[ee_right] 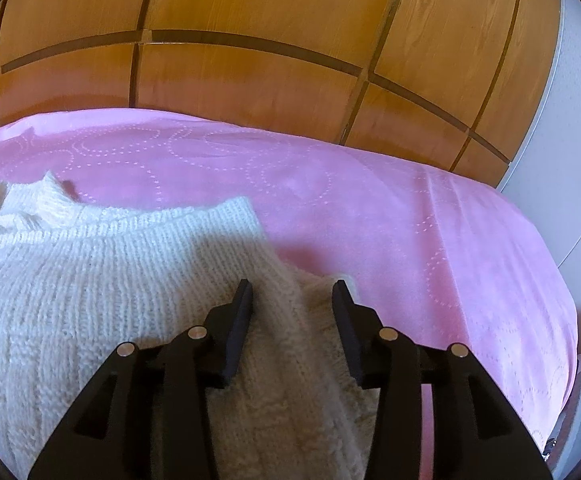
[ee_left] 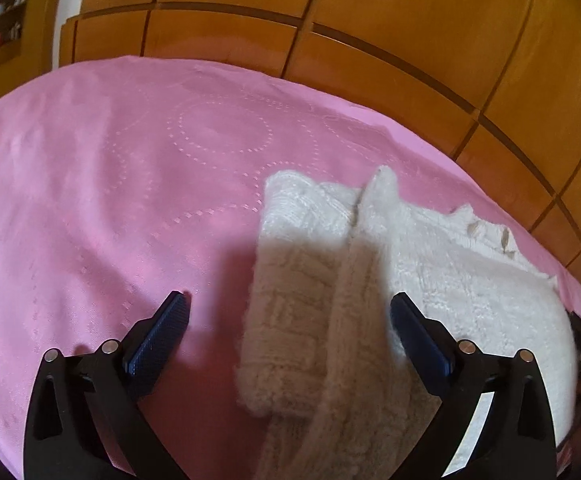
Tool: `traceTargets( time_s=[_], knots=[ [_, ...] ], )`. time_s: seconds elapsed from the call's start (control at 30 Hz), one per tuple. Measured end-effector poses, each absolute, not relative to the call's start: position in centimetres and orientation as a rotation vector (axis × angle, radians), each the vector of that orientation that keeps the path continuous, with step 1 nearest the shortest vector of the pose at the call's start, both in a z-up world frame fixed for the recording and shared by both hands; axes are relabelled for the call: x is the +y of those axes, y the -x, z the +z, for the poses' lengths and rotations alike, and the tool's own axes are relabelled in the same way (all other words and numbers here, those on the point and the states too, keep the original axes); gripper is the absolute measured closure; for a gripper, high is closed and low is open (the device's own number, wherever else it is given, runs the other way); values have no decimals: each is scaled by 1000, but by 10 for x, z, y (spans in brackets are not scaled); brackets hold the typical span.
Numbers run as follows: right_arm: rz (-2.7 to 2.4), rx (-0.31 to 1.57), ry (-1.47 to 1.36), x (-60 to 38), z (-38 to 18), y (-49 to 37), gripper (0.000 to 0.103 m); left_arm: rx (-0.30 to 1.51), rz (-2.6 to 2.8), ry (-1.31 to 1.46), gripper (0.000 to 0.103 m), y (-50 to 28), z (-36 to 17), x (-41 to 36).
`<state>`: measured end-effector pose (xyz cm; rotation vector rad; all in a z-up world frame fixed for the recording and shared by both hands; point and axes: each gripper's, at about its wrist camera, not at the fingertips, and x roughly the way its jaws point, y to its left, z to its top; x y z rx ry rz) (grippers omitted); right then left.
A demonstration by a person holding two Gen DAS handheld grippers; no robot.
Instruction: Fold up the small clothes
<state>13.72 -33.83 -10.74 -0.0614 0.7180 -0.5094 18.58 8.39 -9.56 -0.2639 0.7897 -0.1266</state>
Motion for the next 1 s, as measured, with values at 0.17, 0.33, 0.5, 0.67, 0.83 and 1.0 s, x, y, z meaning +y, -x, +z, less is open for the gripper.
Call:
traceTargets(
  time_s=[0.17, 0.33, 0.5, 0.67, 0.83, 1.0],
  knots=[
    [-494, 683, 47, -337, -103, -129, 36, 738, -147, 285, 4, -175, -98, 88],
    [-419, 586, -33, -339, -90, -103, 30, 706, -156, 274, 4, -166, -98, 87],
    [-370, 572, -159, -345, -85, -64, 27, 695, -165, 286, 4, -164, -99, 89],
    [-338, 605, -205, -338, -89, -30, 24, 682, -170, 292, 4, -160, -98, 91],
    [-281, 618, -220, -316, -89, -1, 24, 678, -173, 296, 4, -161, -98, 90],
    [-142, 598, -227, -296, -76, 11, 63, 675, -174, 299, 4, -159, -98, 91]
  ],
)
